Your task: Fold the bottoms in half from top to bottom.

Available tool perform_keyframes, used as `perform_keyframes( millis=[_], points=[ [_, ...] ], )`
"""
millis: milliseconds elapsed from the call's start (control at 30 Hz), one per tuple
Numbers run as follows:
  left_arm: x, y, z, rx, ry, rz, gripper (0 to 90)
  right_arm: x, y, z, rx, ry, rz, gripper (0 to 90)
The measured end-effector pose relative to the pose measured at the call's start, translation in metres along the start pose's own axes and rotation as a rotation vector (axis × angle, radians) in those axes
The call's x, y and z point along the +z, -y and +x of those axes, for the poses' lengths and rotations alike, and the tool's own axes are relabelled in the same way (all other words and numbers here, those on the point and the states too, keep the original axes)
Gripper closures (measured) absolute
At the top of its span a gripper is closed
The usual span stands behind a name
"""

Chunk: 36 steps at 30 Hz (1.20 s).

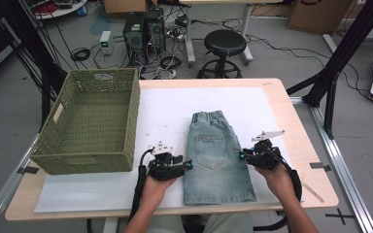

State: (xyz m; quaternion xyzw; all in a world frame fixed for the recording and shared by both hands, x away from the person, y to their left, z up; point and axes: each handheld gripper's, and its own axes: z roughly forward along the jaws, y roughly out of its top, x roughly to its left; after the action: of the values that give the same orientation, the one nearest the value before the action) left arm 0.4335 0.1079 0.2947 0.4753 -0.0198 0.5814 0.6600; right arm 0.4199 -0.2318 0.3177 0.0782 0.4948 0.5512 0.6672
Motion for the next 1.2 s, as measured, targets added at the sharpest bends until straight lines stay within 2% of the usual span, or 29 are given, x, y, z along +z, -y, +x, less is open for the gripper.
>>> perform_keyframes(
  millis=[67,100,167,233,333,400,467,500,567,700,733,800,933,1067,1200],
  points=[
    [0.004,-0.012,0.005,0.020,-0.013,-0.036,42.5,-0.003,-0.007,-0.003,0.016,0.001,-0.040,61.7],
    [0.008,-0.021,0.008,0.026,-0.006,-0.063,40.1,-0.003,-0.012,-0.005,0.023,0.004,-0.054,57.5],
    [0.015,-0.030,0.011,0.037,-0.008,-0.103,38.7,-0.001,-0.020,-0.008,0.029,0.008,-0.074,53.0],
    [0.026,-0.040,0.015,0.031,-0.018,-0.095,33.9,0.005,-0.028,-0.011,0.037,0.013,-0.069,49.7],
    [0.046,-0.047,0.022,0.007,-0.033,-0.055,33.2,0.019,-0.036,-0.014,0.052,0.004,-0.050,49.2],
    [0.057,-0.045,0.026,-0.001,-0.007,-0.022,33.3,0.031,-0.038,-0.016,0.058,0.010,-0.013,50.0],
    [0.067,-0.040,0.026,0.005,0.003,0.016,39.9,0.042,-0.038,-0.019,0.064,0.016,0.033,51.8],
    [0.067,-0.039,0.026,0.015,0.005,0.014,42.6,0.048,-0.038,-0.021,0.066,0.005,0.057,55.5],
    [0.067,-0.040,0.024,0.035,0.006,0.020,53.8,0.053,-0.038,-0.022,0.063,-0.027,0.073,64.2],
    [0.066,-0.038,0.017,0.076,-0.023,0.041,75.6,0.051,-0.038,-0.023,0.056,-0.050,0.068,78.8],
    [0.065,-0.037,0.014,0.097,-0.038,0.042,77.5,0.050,-0.037,-0.023,0.051,-0.052,0.066,80.3],
    [0.059,-0.036,0.009,0.115,-0.039,0.056,79.6,0.044,-0.036,-0.019,0.029,-0.047,0.061,81.7],
    [0.048,-0.028,0.002,0.120,-0.017,0.052,80.4,0.036,-0.030,-0.007,-0.034,-0.027,0.061,82.4],
    [0.037,-0.015,-0.003,0.115,0.012,0.036,80.4,0.026,-0.017,0.004,-0.062,-0.033,0.039,82.4],
    [0.031,-0.012,-0.005,0.112,0.030,0.042,77.3,0.016,-0.007,0.013,-0.089,-0.031,0.015,82.6]
  ],
)
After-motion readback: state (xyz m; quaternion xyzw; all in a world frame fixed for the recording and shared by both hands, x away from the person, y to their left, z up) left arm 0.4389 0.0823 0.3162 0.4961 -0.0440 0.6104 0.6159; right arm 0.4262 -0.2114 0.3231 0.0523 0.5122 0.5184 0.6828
